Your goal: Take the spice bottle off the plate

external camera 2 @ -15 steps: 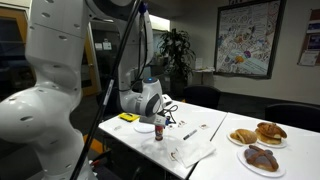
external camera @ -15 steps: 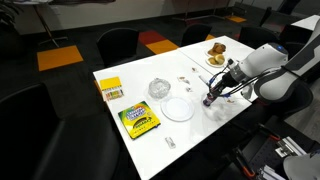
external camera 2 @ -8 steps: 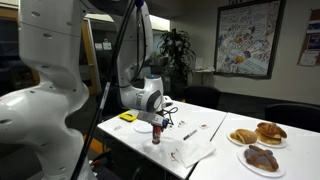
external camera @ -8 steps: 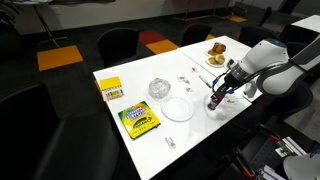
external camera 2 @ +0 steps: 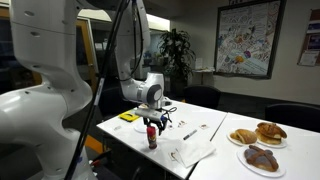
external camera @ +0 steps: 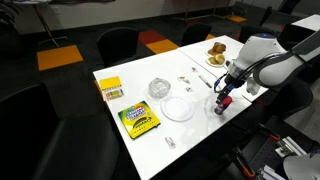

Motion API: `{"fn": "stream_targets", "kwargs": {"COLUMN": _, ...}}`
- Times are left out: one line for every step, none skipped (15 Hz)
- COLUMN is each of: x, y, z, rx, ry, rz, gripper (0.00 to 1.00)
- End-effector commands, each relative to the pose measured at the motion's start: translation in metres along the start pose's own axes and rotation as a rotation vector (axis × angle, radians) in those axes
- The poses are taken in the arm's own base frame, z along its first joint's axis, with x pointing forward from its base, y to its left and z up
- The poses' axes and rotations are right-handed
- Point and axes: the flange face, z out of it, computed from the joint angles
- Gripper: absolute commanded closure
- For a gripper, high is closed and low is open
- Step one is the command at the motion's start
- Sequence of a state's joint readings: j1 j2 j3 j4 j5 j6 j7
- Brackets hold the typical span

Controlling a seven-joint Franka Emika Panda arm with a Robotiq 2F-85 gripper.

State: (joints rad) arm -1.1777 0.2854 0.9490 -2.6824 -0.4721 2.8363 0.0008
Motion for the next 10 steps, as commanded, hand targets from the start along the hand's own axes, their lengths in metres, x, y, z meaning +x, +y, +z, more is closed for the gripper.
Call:
{"fn": "stream_targets", "kwargs": {"x": 0.01, "y": -0.003, "z": -0.01, "rx": -0.021, "ry": -0.066, "rz": -0.035, "gripper": 0.01}}
{"fn": "stream_targets", "kwargs": {"x": 0.013, "y": -0.005, "z": -0.012, "rx": -0.023, "ry": -0.076, "rz": -0.044, "gripper": 0.0}}
{"fn": "stream_targets", "kwargs": {"x": 0.017, "y": -0.007, "z": -0.015, "rx": -0.026, "ry": -0.085, "rz": -0.051, "gripper": 0.0}}
{"fn": "stream_targets", "kwargs": {"x": 0.02, "y": -0.008, "z": -0.017, "rx": -0.03, "ry": -0.091, "rz": -0.059, "gripper": 0.0}}
{"fn": "stream_targets", "kwargs": {"x": 0.024, "y": -0.009, "z": -0.02, "rx": -0.035, "ry": -0.098, "rz": -0.069, "gripper": 0.0}}
{"fn": "stream_targets", "kwargs": {"x": 0.027, "y": -0.011, "z": -0.023, "rx": -0.037, "ry": -0.105, "rz": -0.08, "gripper": 0.0}}
{"fn": "stream_targets", "kwargs": {"x": 0.032, "y": -0.014, "z": -0.027, "rx": -0.041, "ry": -0.112, "rz": -0.103, "gripper": 0.0}}
{"fn": "stream_targets", "kwargs": {"x": 0.036, "y": -0.016, "z": -0.031, "rx": -0.046, "ry": -0.116, "rz": -0.119, "gripper": 0.0}}
{"fn": "stream_targets", "kwargs": {"x": 0.042, "y": -0.02, "z": -0.037, "rx": -0.056, "ry": -0.118, "rz": -0.145, "gripper": 0.0}}
{"fn": "stream_targets", "kwargs": {"x": 0.048, "y": -0.025, "z": -0.045, "rx": -0.077, "ry": -0.12, "rz": -0.171, "gripper": 0.0}}
